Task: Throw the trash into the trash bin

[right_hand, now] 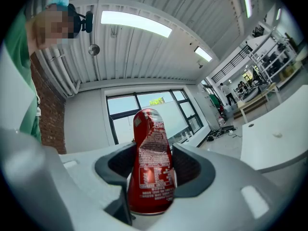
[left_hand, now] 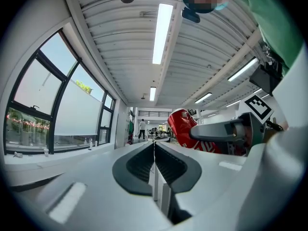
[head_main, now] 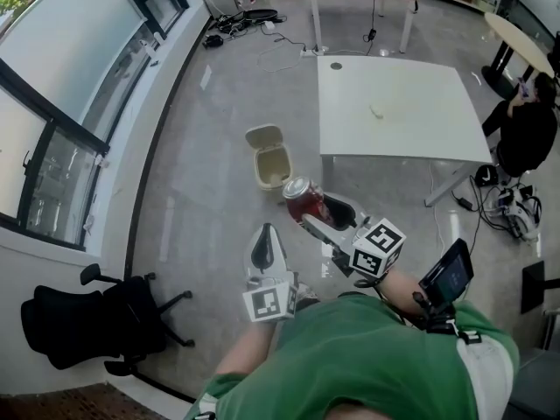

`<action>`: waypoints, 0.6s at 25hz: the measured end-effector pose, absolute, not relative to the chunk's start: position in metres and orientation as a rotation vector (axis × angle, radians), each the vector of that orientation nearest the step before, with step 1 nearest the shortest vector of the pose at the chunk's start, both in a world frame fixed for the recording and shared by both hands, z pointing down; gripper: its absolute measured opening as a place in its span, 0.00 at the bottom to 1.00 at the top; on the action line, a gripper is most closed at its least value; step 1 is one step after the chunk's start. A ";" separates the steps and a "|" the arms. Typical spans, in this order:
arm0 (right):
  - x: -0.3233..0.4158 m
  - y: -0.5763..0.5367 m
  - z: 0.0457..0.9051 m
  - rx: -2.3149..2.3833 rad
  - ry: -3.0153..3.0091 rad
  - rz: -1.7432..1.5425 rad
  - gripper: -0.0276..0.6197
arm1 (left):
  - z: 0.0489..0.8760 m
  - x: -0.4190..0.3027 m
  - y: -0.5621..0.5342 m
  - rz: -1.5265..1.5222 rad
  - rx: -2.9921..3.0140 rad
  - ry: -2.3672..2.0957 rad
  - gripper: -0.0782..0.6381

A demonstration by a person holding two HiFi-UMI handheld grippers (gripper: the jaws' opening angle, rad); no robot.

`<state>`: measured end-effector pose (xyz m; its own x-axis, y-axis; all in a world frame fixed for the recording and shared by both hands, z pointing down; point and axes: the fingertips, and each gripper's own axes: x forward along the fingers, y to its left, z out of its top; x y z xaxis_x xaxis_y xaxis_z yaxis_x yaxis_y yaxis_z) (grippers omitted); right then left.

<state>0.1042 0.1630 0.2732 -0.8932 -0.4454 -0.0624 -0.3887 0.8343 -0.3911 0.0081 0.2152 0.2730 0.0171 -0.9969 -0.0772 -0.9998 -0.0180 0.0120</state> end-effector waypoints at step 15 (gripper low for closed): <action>0.021 0.132 0.285 -0.773 2.880 -0.560 0.40 | 0.294 -0.082 0.181 0.102 -2.296 2.139 0.12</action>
<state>0.0213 0.1315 0.2846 -0.8648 -0.5020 -0.0079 -0.4624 0.8025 -0.3769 -0.0823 0.1815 0.2940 0.0695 -0.9964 -0.0484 -0.9965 -0.0716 0.0432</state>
